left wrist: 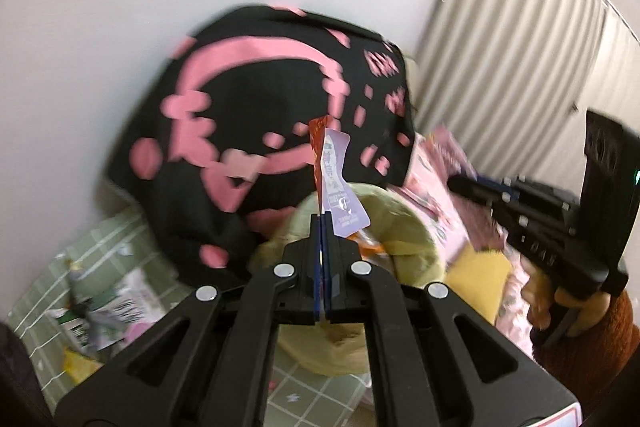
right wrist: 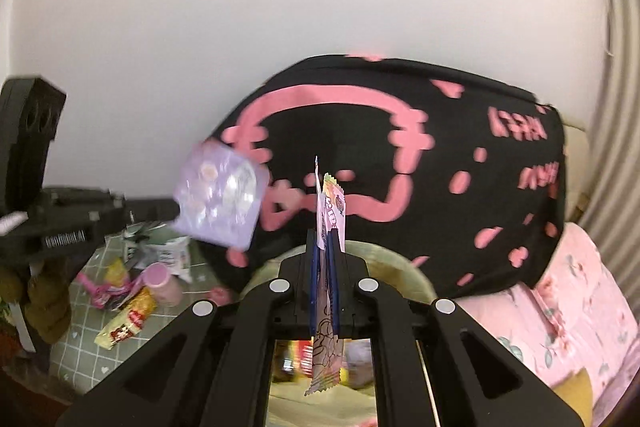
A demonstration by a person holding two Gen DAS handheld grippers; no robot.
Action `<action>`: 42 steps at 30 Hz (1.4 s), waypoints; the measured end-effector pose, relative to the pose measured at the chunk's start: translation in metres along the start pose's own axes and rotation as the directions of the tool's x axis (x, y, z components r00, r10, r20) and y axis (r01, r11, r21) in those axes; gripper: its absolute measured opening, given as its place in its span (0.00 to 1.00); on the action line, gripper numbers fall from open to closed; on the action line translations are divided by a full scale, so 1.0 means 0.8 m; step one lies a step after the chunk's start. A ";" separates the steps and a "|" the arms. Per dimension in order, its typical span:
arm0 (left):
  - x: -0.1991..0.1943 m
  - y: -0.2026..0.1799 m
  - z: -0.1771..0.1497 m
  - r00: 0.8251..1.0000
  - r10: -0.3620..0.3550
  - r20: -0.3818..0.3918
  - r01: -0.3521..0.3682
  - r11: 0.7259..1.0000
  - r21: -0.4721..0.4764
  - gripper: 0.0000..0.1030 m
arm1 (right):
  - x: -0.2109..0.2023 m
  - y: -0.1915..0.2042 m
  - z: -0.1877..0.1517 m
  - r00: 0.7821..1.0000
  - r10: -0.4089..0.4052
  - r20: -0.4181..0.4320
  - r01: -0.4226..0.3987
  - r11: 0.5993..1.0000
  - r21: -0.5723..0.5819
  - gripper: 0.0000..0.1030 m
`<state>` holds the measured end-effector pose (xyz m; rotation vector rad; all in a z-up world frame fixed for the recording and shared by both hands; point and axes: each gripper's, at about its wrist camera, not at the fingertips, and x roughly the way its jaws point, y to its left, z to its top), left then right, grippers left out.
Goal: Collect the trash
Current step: 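Carry the pink stick and lilac wrapper over the yellow trash bag and open both tools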
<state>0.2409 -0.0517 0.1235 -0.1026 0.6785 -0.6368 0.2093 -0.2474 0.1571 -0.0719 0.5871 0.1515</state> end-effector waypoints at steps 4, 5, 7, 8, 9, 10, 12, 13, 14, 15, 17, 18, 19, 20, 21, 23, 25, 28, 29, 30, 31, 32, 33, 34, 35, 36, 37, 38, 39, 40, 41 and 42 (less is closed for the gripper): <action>0.046 -0.022 0.001 0.995 -0.050 -0.084 0.052 0.998 0.020 0.00 | -0.010 -0.031 -0.007 0.999 -0.044 0.005 0.044 0.998 0.038 0.06; 0.057 -0.026 0.001 0.993 -0.058 -0.103 0.061 0.998 0.018 0.00 | -0.010 -0.037 -0.010 0.999 -0.053 0.003 0.053 0.998 0.045 0.06; 0.082 -0.032 -0.003 0.987 -0.070 -0.148 0.073 0.997 0.014 0.00 | -0.009 -0.046 -0.015 0.998 -0.066 -0.002 0.066 0.996 0.056 0.06; 0.090 -0.035 -0.007 0.984 -0.072 -0.165 0.075 0.997 0.014 0.00 | -0.009 -0.050 -0.018 0.997 -0.071 -0.005 0.071 0.995 0.064 0.06; 0.101 -0.039 -0.009 0.980 -0.075 -0.184 0.079 0.997 0.015 0.00 | -0.009 -0.056 -0.022 0.997 -0.077 -0.008 0.078 0.994 0.074 0.06; 0.109 -0.042 -0.009 0.978 -0.077 -0.194 0.082 0.997 0.014 0.00 | -0.007 -0.059 -0.023 0.997 -0.080 -0.009 0.081 0.994 0.080 0.06; 0.122 -0.046 -0.014 0.972 -0.083 -0.219 0.088 0.996 0.012 0.00 | -0.006 -0.067 -0.027 0.996 -0.088 -0.013 0.089 0.991 0.095 0.06; 0.128 -0.047 -0.015 0.970 -0.080 -0.231 0.086 0.996 0.015 0.00 | -0.005 -0.072 -0.029 0.996 -0.091 -0.016 0.092 0.990 0.105 0.06; 0.137 -0.049 -0.018 0.967 -0.072 -0.246 0.080 0.997 0.022 0.00 | -0.005 -0.077 -0.031 0.995 -0.094 -0.018 0.096 0.989 0.113 0.06; 0.143 -0.049 -0.019 0.964 -0.067 -0.257 0.076 0.997 0.026 0.00 | -0.004 -0.079 -0.032 0.995 -0.096 -0.019 0.097 0.988 0.118 0.06; 0.161 -0.051 -0.024 0.957 -0.060 -0.285 0.070 0.997 0.026 0.00 | -0.002 -0.084 -0.035 0.995 -0.095 -0.024 0.097 0.987 0.126 0.06; 0.170 -0.050 -0.026 0.953 -0.074 -0.294 0.082 0.996 0.015 0.00 | 0.000 -0.085 -0.037 0.995 -0.094 -0.027 0.096 0.987 0.129 0.06; 0.177 -0.048 -0.028 0.949 -0.103 -0.299 0.107 0.994 -0.001 0.00 | 0.000 -0.085 -0.038 0.996 -0.091 -0.028 0.093 0.987 0.132 0.06; 0.181 -0.045 -0.029 0.947 -0.115 -0.299 0.117 0.993 -0.012 0.02 | 0.002 -0.086 -0.038 0.996 -0.086 -0.029 0.089 0.987 0.136 0.06; 0.181 -0.042 -0.029 0.951 -0.101 -0.291 0.101 0.995 -0.017 0.07 | 0.004 -0.086 -0.040 0.996 -0.079 -0.029 0.082 0.987 0.141 0.06; 0.174 -0.035 -0.028 0.958 -0.089 -0.272 0.083 0.996 -0.033 0.20 | 0.008 -0.084 -0.040 0.997 -0.068 -0.031 0.071 0.987 0.142 0.06; 0.161 -0.029 -0.026 0.965 -0.069 -0.253 0.061 0.997 -0.037 0.25 | 0.015 -0.080 -0.041 0.998 -0.052 -0.030 0.056 0.988 0.142 0.06; 0.133 -0.020 -0.025 0.979 0.006 -0.204 -0.008 1.000 -0.012 0.29 | 0.033 -0.075 -0.044 0.999 -0.016 -0.042 0.022 0.988 0.153 0.06; 0.123 -0.016 -0.026 0.982 0.024 -0.190 -0.026 1.000 -0.009 0.31 | 0.039 -0.072 -0.045 0.999 -0.005 -0.047 0.012 0.988 0.154 0.06; 0.114 -0.013 -0.028 0.983 0.043 -0.177 -0.044 0.999 -0.006 0.32 | 0.047 -0.067 -0.047 0.998 0.004 -0.055 0.004 0.989 0.146 0.06; 0.103 -0.009 -0.031 0.984 0.068 -0.162 -0.069 0.998 -0.003 0.32 | 0.054 -0.063 -0.049 0.998 0.008 -0.062 0.000 0.991 0.137 0.06; 0.093 -0.006 -0.035 0.985 0.089 -0.151 -0.090 0.996 -0.003 0.32 | 0.060 -0.060 -0.050 0.997 0.009 -0.070 0.000 0.992 0.128 0.06; 0.081 0.001 -0.041 0.983 0.117 -0.139 -0.119 0.993 -0.007 0.32 | 0.070 -0.055 -0.054 0.996 0.005 -0.085 0.005 0.993 0.115 0.06; 0.073 0.006 -0.044 0.982 0.131 -0.135 -0.134 0.991 -0.013 0.33 | 0.076 -0.053 -0.056 0.996 0.006 -0.094 0.004 0.994 0.110 0.06; 0.064 0.013 -0.049 0.980 0.146 -0.133 -0.150 0.988 -0.023 0.33 | 0.084 -0.052 -0.059 0.994 0.012 -0.105 0.000 0.994 0.109 0.06; 0.055 0.023 -0.058 0.977 0.163 -0.136 -0.169 0.985 -0.039 0.33 | 0.088 -0.051 -0.062 0.994 0.014 -0.113 -0.002 0.994 0.111 0.06; 0.049 0.028 -0.063 0.975 0.171 -0.142 -0.179 0.983 -0.047 0.33 | 0.095 -0.050 -0.065 0.992 0.012 -0.125 0.002 0.994 0.114 0.07; 0.043 0.036 -0.071 0.972 0.179 -0.152 -0.190 0.980 -0.056 0.33 | 0.100 -0.049 -0.068 0.991 0.009 -0.132 0.006 0.994 0.111 0.07; 0.037 0.046 -0.082 0.968 0.189 -0.165 -0.203 0.977 -0.068 0.33 | 0.104 -0.047 -0.071 0.990 0.003 -0.140 0.012 0.994 0.105 0.07; 0.035 0.051 -0.088 0.965 0.194 -0.175 -0.210 0.975 -0.077 0.33 | 0.108 -0.045 -0.074 0.989 -0.006 -0.151 0.020 0.995 0.093 0.07; 0.032 0.058 -0.096 0.962 0.198 -0.186 -0.217 0.972 -0.090 0.33 | 0.111 -0.042 -0.077 0.987 -0.015 -0.160 0.029 0.996 0.082 0.09; 0.028 0.068 -0.106 0.959 0.203 -0.199 -0.227 0.968 -0.108 0.33 | 0.115 -0.039 -0.080 0.985 -0.026 -0.171 0.039 0.997 0.069 0.12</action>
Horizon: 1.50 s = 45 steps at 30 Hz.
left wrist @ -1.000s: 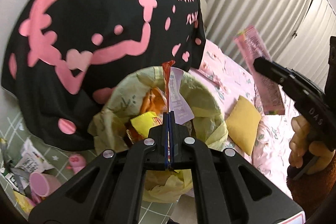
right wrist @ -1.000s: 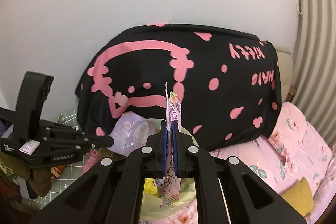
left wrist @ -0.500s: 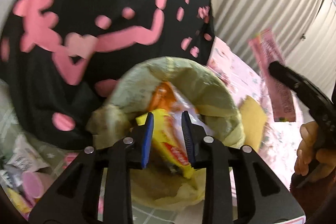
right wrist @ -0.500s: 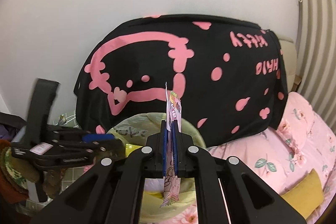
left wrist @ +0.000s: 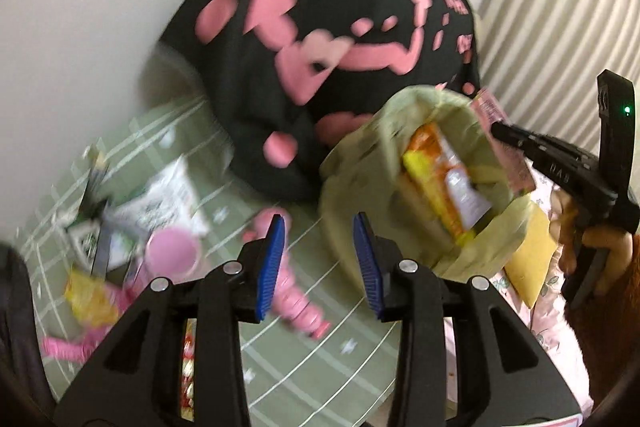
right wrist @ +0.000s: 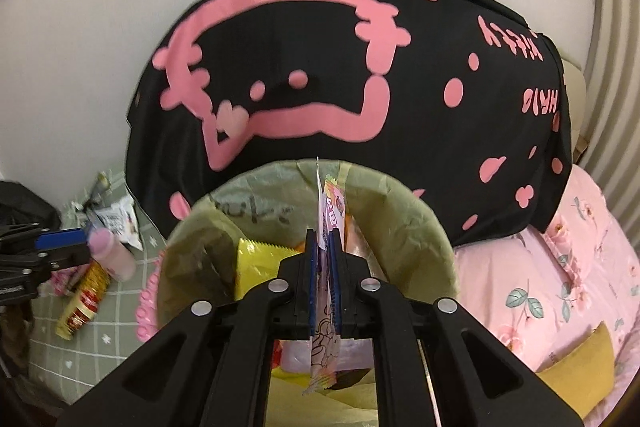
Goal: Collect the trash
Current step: 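Carry the pink stick and lilac wrapper over the yellow trash bag and open both tools, then move both open tools back over the remaining snacks on the table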
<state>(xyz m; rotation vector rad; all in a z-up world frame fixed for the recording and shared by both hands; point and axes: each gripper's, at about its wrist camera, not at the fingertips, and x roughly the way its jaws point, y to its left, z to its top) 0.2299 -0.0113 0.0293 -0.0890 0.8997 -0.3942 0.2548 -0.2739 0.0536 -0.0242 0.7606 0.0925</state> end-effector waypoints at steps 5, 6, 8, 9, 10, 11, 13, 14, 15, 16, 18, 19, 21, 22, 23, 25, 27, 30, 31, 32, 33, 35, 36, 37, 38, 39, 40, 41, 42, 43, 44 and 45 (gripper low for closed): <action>-0.004 0.036 -0.036 0.999 0.038 -0.026 -0.040 0.996 -0.078 0.33 | 0.005 0.008 -0.008 1.000 0.014 -0.008 -0.014 1.000 -0.017 0.33; -0.007 0.044 -0.042 0.999 0.048 -0.025 -0.050 0.994 -0.093 0.33 | 0.004 0.010 -0.008 1.000 0.006 -0.006 -0.006 1.000 -0.021 0.33; -0.015 0.057 -0.053 0.998 0.066 -0.016 -0.068 0.991 -0.112 0.33 | 0.000 0.014 -0.007 1.000 0.016 0.002 -0.016 1.000 -0.022 0.33; -0.019 0.064 -0.057 0.997 0.079 -0.010 -0.080 0.989 -0.122 0.33 | -0.002 0.018 -0.005 1.000 0.026 0.007 -0.026 0.999 -0.022 0.33; -0.025 0.075 -0.064 0.995 0.099 -0.003 -0.098 0.986 -0.134 0.33 | -0.003 0.022 -0.004 0.999 0.032 0.010 -0.032 0.999 -0.025 0.33; -0.031 0.087 -0.071 0.993 0.122 0.003 -0.120 0.982 -0.145 0.33 | -0.004 0.027 -0.002 0.999 0.039 0.013 -0.038 0.999 -0.029 0.33; -0.043 0.111 -0.083 0.986 0.166 0.005 -0.162 0.970 -0.179 0.33 | -0.006 0.044 0.001 0.998 0.067 0.017 -0.066 0.997 -0.046 0.33; -0.049 0.127 -0.091 0.981 0.192 0.001 -0.188 0.960 -0.207 0.33 | -0.006 0.051 0.002 0.997 0.076 0.017 -0.075 0.996 -0.053 0.33; -0.055 0.138 -0.096 0.978 0.210 -0.002 -0.205 0.952 -0.227 0.33 | -0.005 0.061 0.003 0.996 0.089 0.016 -0.088 0.994 -0.063 0.33; -0.062 0.155 -0.104 0.971 0.237 -0.006 -0.231 0.938 -0.260 0.33 | -0.004 0.073 0.003 0.994 0.106 0.012 -0.105 0.992 -0.077 0.33; -0.074 0.186 -0.115 0.960 0.280 -0.013 -0.269 0.908 -0.322 0.33 | 0.001 0.101 0.002 0.988 0.154 -0.005 -0.154 0.983 -0.099 0.33; -0.082 0.203 -0.123 0.952 0.306 -0.018 -0.292 0.887 -0.358 0.33 | 0.002 0.112 0.001 0.985 0.172 -0.012 -0.172 0.979 -0.107 0.33; -0.095 0.231 -0.141 0.937 0.349 -0.026 -0.327 0.847 -0.419 0.33 | 0.005 0.139 -0.003 0.978 0.209 -0.026 -0.210 0.969 -0.129 0.33; -0.100 0.242 -0.147 0.933 0.360 -0.029 -0.336 0.835 -0.437 0.33 | 0.008 0.158 -0.006 0.971 0.235 -0.041 -0.239 0.960 -0.143 0.33; -0.105 0.252 -0.154 0.927 0.373 -0.033 -0.346 0.820 -0.456 0.33 | 0.010 0.171 -0.007 0.966 0.252 -0.051 -0.257 0.955 -0.150 0.33; -0.115 0.267 -0.166 0.918 0.394 -0.039 -0.362 0.795 -0.487 0.34 | 0.018 0.204 -0.020 0.952 0.295 -0.082 -0.305 0.937 -0.172 0.33; -0.121 0.276 -0.172 0.913 0.406 -0.040 -0.370 0.781 -0.504 0.36 | 0.025 0.227 -0.028 0.945 0.313 -0.099 -0.326 0.927 -0.184 0.33; -0.127 0.283 -0.179 0.911 0.411 -0.036 -0.369 0.772 -0.517 0.38 | 0.039 0.268 -0.045 0.918 0.368 -0.146 -0.390 0.906 -0.166 0.33; -0.128 0.283 -0.180 0.912 0.408 -0.035 -0.366 0.774 -0.517 0.38 | 0.043 0.277 -0.050 0.912 0.379 -0.158 -0.403 0.901 -0.162 0.33; -0.126 0.283 -0.180 0.913 0.407 -0.035 -0.365 0.776 -0.514 0.38 | 0.047 0.289 -0.056 0.903 0.393 -0.176 -0.420 0.893 -0.161 0.33; -0.126 0.282 -0.181 0.914 0.405 -0.034 -0.364 0.779 -0.511 0.38 | 0.053 0.304 -0.064 0.891 0.406 -0.202 -0.440 0.882 -0.167 0.33; -0.123 0.279 -0.182 0.916 0.400 -0.036 -0.363 0.787 -0.498 0.38 | 0.062 0.323 -0.075 0.887 0.403 -0.227 -0.445 0.878 -0.176 0.33; -0.121 0.277 -0.183 0.918 0.395 -0.038 -0.362 0.794 -0.489 0.38 | 0.070 0.334 -0.082 0.879 0.406 -0.248 -0.452 0.876 -0.168 0.33; -0.119 0.275 -0.183 0.919 0.392 -0.040 -0.361 0.799 -0.480 0.38 | 0.076 0.342 -0.086 0.873 0.409 -0.265 -0.458 0.875 -0.157 0.33; -0.117 0.274 -0.183 0.920 0.390 -0.042 -0.363 0.804 -0.471 0.38 | 0.080 0.345 -0.089 0.870 0.408 -0.276 -0.458 0.876 -0.149 0.33; -0.116 0.272 -0.183 0.920 0.389 -0.044 -0.364 0.809 -0.462 0.38 | 0.087 0.351 -0.094 0.867 0.406 -0.291 -0.457 0.879 -0.136 0.33; -0.114 0.271 -0.183 0.922 0.385 -0.046 -0.363 0.814 -0.453 0.38 | 0.090 0.355 -0.097 0.865 0.404 -0.297 -0.455 0.881 -0.129 0.33; -0.114 0.269 -0.183 0.924 0.381 -0.046 -0.360 0.818 -0.448 0.38 | 0.096 0.360 -0.100 0.862 0.401 -0.308 -0.454 0.883 -0.122 0.33; -0.113 0.269 -0.183 0.926 0.374 -0.045 -0.354 0.822 -0.447 0.38 | 0.101 0.364 -0.102 0.863 0.393 -0.316 -0.448 0.886 -0.121 0.33; -0.112 0.270 -0.183 0.928 0.370 -0.044 -0.350 0.824 -0.447 0.38 | 0.105 0.368 -0.104 0.868 0.379 -0.319 -0.435 0.892 -0.124 0.33; -0.112 0.270 -0.182 0.930 0.366 -0.042 -0.345 0.825 -0.448 0.38 | 0.109 0.371 -0.106 0.871 0.371 -0.322 -0.427 0.896 -0.123 0.33; -0.112 0.272 -0.182 0.932 0.359 -0.041 -0.338 0.826 -0.452 0.39 | 0.116 0.373 -0.107 0.871 0.364 -0.329 -0.420 0.900 -0.114 0.33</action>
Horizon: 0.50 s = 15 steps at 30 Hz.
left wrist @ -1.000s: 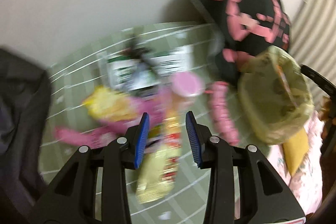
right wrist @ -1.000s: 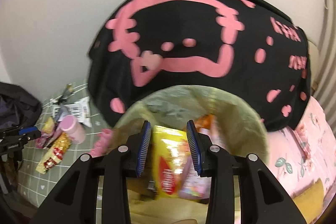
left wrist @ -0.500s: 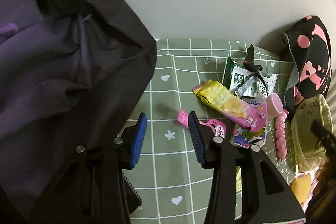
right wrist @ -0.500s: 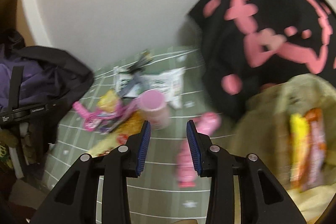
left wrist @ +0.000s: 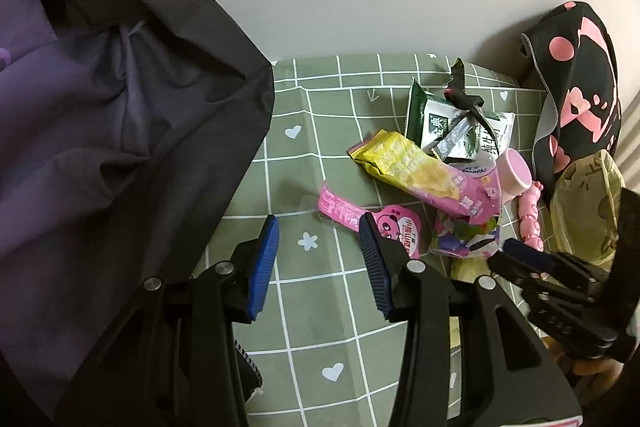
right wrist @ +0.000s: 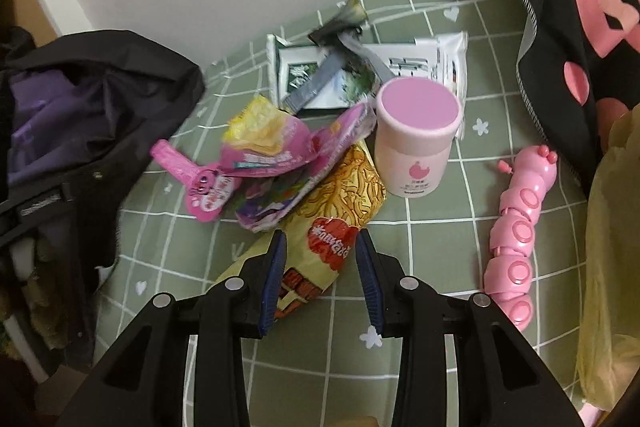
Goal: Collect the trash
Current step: 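Move both open tools back over the remaining snacks on the table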
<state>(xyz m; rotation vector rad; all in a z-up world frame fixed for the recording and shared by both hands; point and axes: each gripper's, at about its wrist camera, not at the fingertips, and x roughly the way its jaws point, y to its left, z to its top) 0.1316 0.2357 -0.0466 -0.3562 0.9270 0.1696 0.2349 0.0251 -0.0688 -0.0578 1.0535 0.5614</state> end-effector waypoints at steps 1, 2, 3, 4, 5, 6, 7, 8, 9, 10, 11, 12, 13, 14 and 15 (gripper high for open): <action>0.000 0.001 0.000 1.000 -0.004 -0.001 0.004 1.000 -0.004 0.39 | 0.004 -0.001 0.001 1.000 -0.001 -0.002 0.001 1.000 0.008 0.35; 0.001 0.003 0.001 1.000 -0.008 -0.001 0.008 1.000 -0.012 0.39 | 0.008 -0.003 0.002 1.000 0.001 0.001 -0.001 1.000 0.023 0.40; 0.001 0.004 0.002 1.000 -0.013 -0.003 0.013 1.000 -0.020 0.39 | 0.011 -0.005 0.003 1.000 0.005 0.004 -0.005 0.999 0.036 0.41; 0.002 0.006 0.002 1.000 -0.018 -0.004 0.018 0.999 -0.027 0.39 | 0.016 -0.008 0.004 1.000 0.027 0.005 -0.027 0.998 0.058 0.41; 0.005 0.008 0.002 1.000 -0.025 -0.008 0.025 0.999 -0.035 0.39 | 0.017 -0.012 0.005 0.999 0.046 0.004 -0.046 0.997 0.069 0.41; 0.006 0.009 0.001 1.000 -0.027 -0.010 0.026 0.999 -0.039 0.39 | 0.022 -0.014 0.006 0.998 0.069 -0.006 -0.068 0.994 0.083 0.41; 0.010 0.011 0.001 0.999 -0.030 -0.018 0.030 0.999 -0.044 0.39 | 0.025 -0.014 0.006 0.997 0.075 -0.014 -0.074 0.994 0.086 0.41; 0.013 0.011 0.001 0.999 -0.036 -0.023 0.034 0.998 -0.048 0.39 | 0.027 -0.014 0.006 0.996 0.085 -0.016 -0.083 0.993 0.087 0.41; 0.016 0.012 0.001 0.999 -0.044 -0.029 0.043 0.998 -0.053 0.39 | 0.029 -0.014 0.007 0.995 0.096 -0.017 -0.094 0.992 0.086 0.41; 0.019 0.011 0.001 0.998 -0.056 -0.036 0.054 0.997 -0.057 0.39 | 0.029 -0.014 0.007 0.994 0.105 -0.022 -0.103 0.992 0.079 0.39; 0.021 0.010 0.002 0.997 -0.065 -0.038 0.063 0.996 -0.056 0.39 | 0.029 -0.013 0.008 0.993 0.115 -0.022 -0.113 0.991 0.065 0.34; 0.023 0.006 0.004 0.996 -0.075 -0.037 0.073 0.996 -0.046 0.39 | 0.027 -0.012 0.009 0.994 0.108 -0.018 -0.107 0.993 0.041 0.32; 0.024 0.003 0.006 0.996 -0.081 -0.035 0.079 0.996 -0.035 0.39 | 0.023 -0.014 0.008 0.995 0.100 -0.017 -0.099 0.995 0.022 0.30; 0.024 0.000 0.009 0.996 -0.087 -0.031 0.086 0.996 -0.020 0.39 | 0.020 -0.016 0.009 0.995 0.094 -0.018 -0.094 0.996 0.009 0.29; 0.025 -0.005 0.013 0.995 -0.093 -0.028 0.093 0.996 -0.001 0.39 | 0.018 -0.019 0.009 0.996 0.089 -0.022 -0.089 0.996 0.001 0.29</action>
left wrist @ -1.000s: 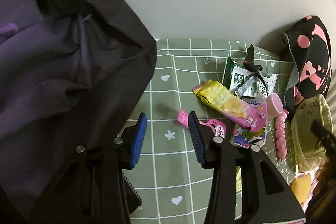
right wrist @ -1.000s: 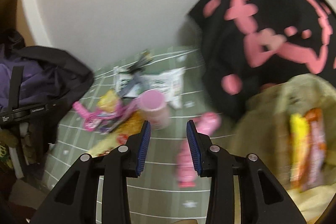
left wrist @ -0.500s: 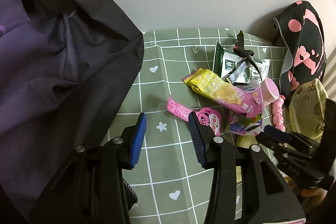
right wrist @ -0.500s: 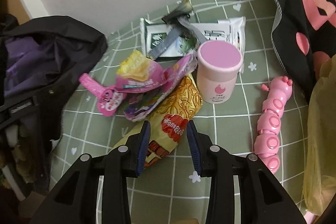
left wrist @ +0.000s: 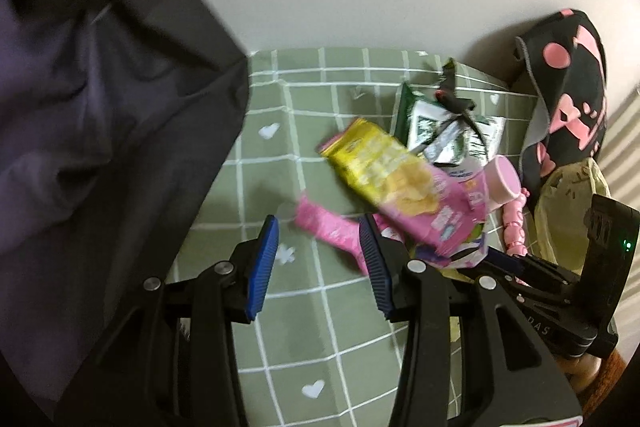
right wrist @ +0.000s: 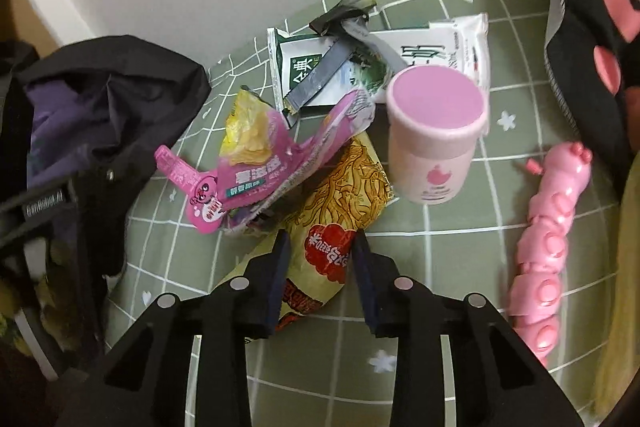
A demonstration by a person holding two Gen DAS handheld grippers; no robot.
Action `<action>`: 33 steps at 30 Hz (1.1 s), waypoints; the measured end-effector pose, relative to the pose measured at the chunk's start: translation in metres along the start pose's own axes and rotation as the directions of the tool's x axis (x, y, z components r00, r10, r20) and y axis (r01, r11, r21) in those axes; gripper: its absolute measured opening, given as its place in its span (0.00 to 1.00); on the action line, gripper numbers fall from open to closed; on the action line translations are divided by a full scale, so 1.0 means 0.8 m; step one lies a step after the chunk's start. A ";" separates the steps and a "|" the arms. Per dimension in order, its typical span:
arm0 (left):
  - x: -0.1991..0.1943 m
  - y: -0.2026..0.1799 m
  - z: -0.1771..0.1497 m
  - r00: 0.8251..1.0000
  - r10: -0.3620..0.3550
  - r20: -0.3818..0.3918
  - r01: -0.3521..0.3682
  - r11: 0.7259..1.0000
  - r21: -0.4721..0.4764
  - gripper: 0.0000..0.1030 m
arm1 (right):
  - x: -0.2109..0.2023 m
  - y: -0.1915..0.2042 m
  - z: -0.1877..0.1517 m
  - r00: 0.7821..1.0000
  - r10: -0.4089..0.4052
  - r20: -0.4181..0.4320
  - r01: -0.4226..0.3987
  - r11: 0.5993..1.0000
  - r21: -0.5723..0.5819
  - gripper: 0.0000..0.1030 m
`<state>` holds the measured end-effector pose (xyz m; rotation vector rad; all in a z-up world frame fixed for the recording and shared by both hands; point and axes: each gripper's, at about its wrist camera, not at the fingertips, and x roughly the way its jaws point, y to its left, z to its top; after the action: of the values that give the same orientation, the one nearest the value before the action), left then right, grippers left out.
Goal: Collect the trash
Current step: 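Move both open tools back over the remaining snacks on the table, then grasp the gold-red wafer roll with the right tool while the left tool grasps the yellow chip bag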
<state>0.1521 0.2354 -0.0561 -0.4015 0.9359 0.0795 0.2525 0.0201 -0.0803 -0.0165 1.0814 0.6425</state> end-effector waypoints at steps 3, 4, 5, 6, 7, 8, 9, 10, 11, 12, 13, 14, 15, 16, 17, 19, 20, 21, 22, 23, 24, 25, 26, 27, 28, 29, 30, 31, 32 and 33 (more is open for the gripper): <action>0.010 -0.011 0.013 1.000 -0.015 -0.011 0.015 0.999 0.041 0.39 | -0.012 -0.014 -0.006 0.999 -0.034 -0.014 0.033 0.999 -0.022 0.28; 0.016 -0.015 0.017 1.000 -0.019 -0.025 0.021 0.998 0.059 0.39 | -0.014 -0.019 -0.009 0.999 -0.049 -0.016 0.049 0.998 -0.035 0.28; 0.025 -0.022 0.021 0.999 -0.018 -0.044 0.022 0.996 0.090 0.39 | -0.018 -0.023 -0.012 0.998 -0.063 -0.017 0.062 0.997 -0.047 0.28; 0.033 -0.027 0.024 0.998 -0.011 -0.059 0.018 0.992 0.121 0.39 | -0.023 -0.030 -0.016 0.996 -0.082 -0.020 0.081 0.995 -0.056 0.28; 0.040 -0.032 0.026 0.998 -0.004 -0.069 0.014 0.988 0.152 0.39 | -0.024 -0.035 -0.018 0.995 -0.099 -0.024 0.097 0.994 -0.057 0.28; 0.044 -0.035 0.028 0.997 0.000 -0.075 0.013 0.985 0.172 0.39 | -0.026 -0.040 -0.020 0.992 -0.120 -0.028 0.118 0.991 -0.059 0.28; 0.050 -0.038 0.029 0.996 0.001 -0.085 0.016 0.980 0.198 0.39 | -0.029 -0.046 -0.022 0.989 -0.145 -0.032 0.143 0.988 -0.059 0.28; 0.053 -0.038 0.030 0.996 -0.003 -0.092 0.022 0.978 0.207 0.39 | -0.033 -0.054 -0.024 0.985 -0.168 -0.041 0.166 0.985 -0.056 0.28; 0.057 -0.038 0.031 0.995 -0.011 -0.103 0.033 0.977 0.210 0.39 | -0.034 -0.060 -0.025 0.984 -0.174 -0.045 0.172 0.984 -0.050 0.28; 0.060 -0.037 0.032 0.994 -0.016 -0.111 0.039 0.977 0.208 0.39 | -0.037 -0.067 -0.027 0.982 -0.181 -0.047 0.179 0.983 -0.038 0.28; 0.063 -0.035 0.033 0.992 -0.024 -0.121 0.049 0.978 0.202 0.39 | -0.042 -0.073 -0.029 0.982 -0.181 -0.046 0.180 0.983 -0.026 0.27; 0.064 -0.033 0.032 0.991 -0.034 -0.132 0.059 0.979 0.196 0.39 | -0.045 -0.077 -0.031 0.983 -0.180 -0.044 0.179 0.984 -0.020 0.27; 0.066 -0.032 0.032 0.989 -0.041 -0.139 0.068 0.979 0.193 0.39 | -0.049 -0.079 -0.032 0.983 -0.181 -0.039 0.180 0.983 -0.014 0.27; 0.067 -0.032 0.031 0.988 -0.052 -0.149 0.080 0.979 0.190 0.39 | -0.053 -0.082 -0.032 0.983 -0.181 -0.031 0.181 0.983 -0.009 0.28; 0.068 -0.032 0.029 0.986 -0.060 -0.156 0.089 0.978 0.189 0.39 | -0.056 -0.083 -0.032 0.983 -0.181 -0.024 0.181 0.983 -0.006 0.27; 0.070 -0.032 0.026 0.981 -0.083 -0.174 0.115 0.976 0.185 0.39 | -0.062 -0.087 -0.031 0.982 -0.190 -0.010 0.190 0.982 -0.002 0.28; 0.072 -0.033 0.024 0.978 -0.096 -0.187 0.130 0.975 0.180 0.39 | -0.064 -0.088 -0.031 0.981 -0.194 -0.007 0.194 0.981 -0.002 0.28; 0.073 -0.033 0.022 0.975 -0.101 -0.196 0.137 0.975 0.176 0.39 | -0.065 -0.089 -0.030 0.980 -0.197 -0.005 0.197 0.980 -0.003 0.29; 0.074 -0.034 0.019 0.973 -0.102 -0.207 0.139 0.975 0.173 0.39 | -0.066 -0.089 -0.029 0.980 -0.200 0.000 0.200 0.980 -0.007 0.30; 0.073 -0.034 0.013 0.972 -0.101 -0.212 0.139 0.975 0.172 0.39 | -0.068 -0.090 -0.029 0.980 -0.201 0.005 0.201 0.980 -0.009 0.32; 0.072 -0.035 0.009 0.970 -0.105 -0.219 0.143 0.975 0.167 0.39 | -0.068 -0.091 -0.028 0.979 -0.201 0.009 0.201 0.979 -0.010 0.33; 0.071 -0.035 0.004 0.968 -0.111 -0.225 0.149 0.976 0.160 0.39 | -0.071 -0.091 -0.028 0.980 -0.198 0.021 0.198 0.980 -0.009 0.34; 0.068 -0.035 0.000 0.966 -0.117 -0.230 0.155 0.976 0.153 0.39 | -0.071 -0.091 -0.029 0.980 -0.195 0.026 0.195 0.981 -0.008 0.35; 0.065 -0.036 -0.005 0.964 -0.126 -0.236 0.163 0.976 0.144 0.39 | -0.074 -0.092 -0.030 0.981 -0.190 0.036 0.190 0.982 -0.003 0.35; 0.063 -0.036 -0.010 0.960 -0.139 -0.243 0.175 0.976 0.131 0.39 | -0.075 -0.092 -0.030 0.982 -0.186 0.041 0.186 0.982 0.000 0.36; 0.061 -0.035 -0.014 0.956 -0.154 -0.250 0.188 0.975 0.118 0.39 | -0.076 -0.092 -0.031 0.982 -0.181 0.048 0.181 0.984 0.003 0.38; 0.057 -0.033 -0.018 0.951 -0.170 -0.258 0.202 0.974 0.104 0.39 | -0.080 -0.092 -0.032 0.984 -0.170 0.057 0.170 0.985 0.008 0.39; 0.054 -0.033 -0.024 0.946 -0.184 -0.266 0.215 0.972 0.092 0.39 | -0.080 -0.090 -0.033 0.985 -0.158 0.064 0.157 0.988 0.013 0.39; 0.051 -0.034 -0.028 0.943 -0.193 -0.272 0.224 0.971 0.087 0.39 | -0.080 -0.089 -0.033 0.987 -0.146 0.069 0.145 0.989 0.017 0.40; 0.046 -0.035 -0.032 0.941 -0.198 -0.274 0.230 0.969 0.092 0.39 | -0.081 -0.086 -0.034 0.988 -0.135 0.073 0.134 0.991 0.017 0.40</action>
<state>0.1609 0.1960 -0.0904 -0.4032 1.1463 -0.2359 0.2447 -0.0756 -0.0604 -0.0542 1.0036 0.5109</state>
